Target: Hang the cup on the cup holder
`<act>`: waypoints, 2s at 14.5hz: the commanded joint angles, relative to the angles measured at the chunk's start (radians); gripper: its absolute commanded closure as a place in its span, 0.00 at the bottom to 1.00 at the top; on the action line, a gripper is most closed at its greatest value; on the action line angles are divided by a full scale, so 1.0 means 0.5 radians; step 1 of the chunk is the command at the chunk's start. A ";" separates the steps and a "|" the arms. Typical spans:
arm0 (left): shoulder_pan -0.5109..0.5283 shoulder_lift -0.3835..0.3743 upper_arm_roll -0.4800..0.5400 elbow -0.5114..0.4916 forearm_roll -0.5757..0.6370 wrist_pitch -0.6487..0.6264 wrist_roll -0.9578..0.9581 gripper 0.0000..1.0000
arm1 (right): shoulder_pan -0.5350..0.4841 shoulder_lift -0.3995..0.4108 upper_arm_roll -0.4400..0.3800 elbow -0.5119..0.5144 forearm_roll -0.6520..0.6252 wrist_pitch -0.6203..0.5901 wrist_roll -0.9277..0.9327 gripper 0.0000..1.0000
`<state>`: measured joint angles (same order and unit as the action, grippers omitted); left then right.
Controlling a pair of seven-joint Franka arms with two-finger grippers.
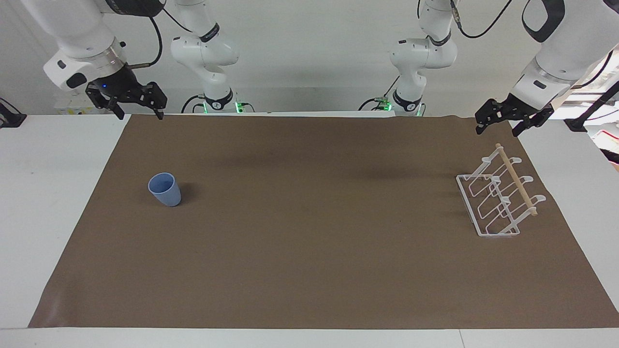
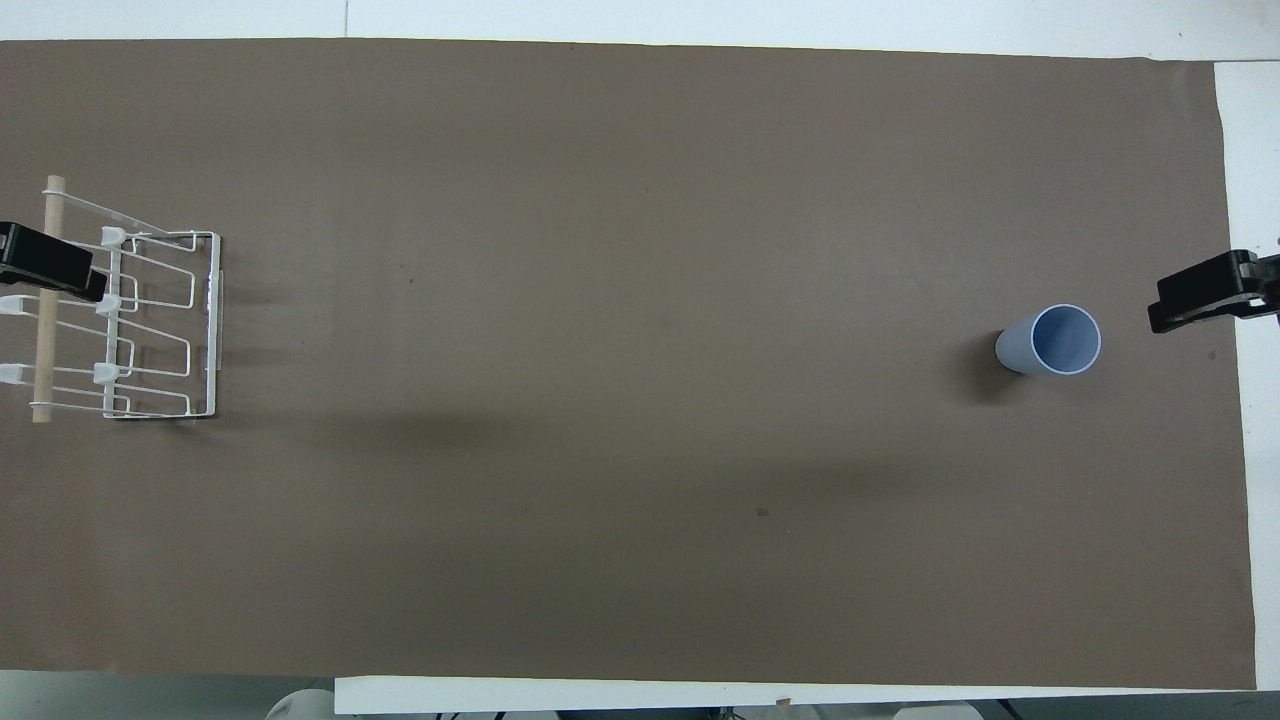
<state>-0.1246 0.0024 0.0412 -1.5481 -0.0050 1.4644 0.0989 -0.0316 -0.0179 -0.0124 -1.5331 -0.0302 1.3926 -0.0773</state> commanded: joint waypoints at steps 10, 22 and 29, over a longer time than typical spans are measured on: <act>0.004 -0.023 0.004 -0.015 -0.015 0.007 -0.020 0.00 | -0.388 0.152 -0.021 -1.036 0.018 1.277 -0.701 0.00; 0.004 -0.023 0.004 -0.015 -0.015 0.007 -0.020 0.00 | -0.354 0.174 -0.015 -1.232 0.018 1.501 -0.701 0.34; 0.004 -0.023 0.004 -0.015 -0.015 0.007 -0.020 0.00 | -0.351 0.204 -0.009 -1.232 0.014 1.507 -0.704 0.97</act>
<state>-0.1246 0.0024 0.0412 -1.5481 -0.0050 1.4644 0.0989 -0.2027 0.0853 -0.0229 -2.1385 -0.0272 2.1259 -0.4133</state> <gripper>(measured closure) 0.000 0.802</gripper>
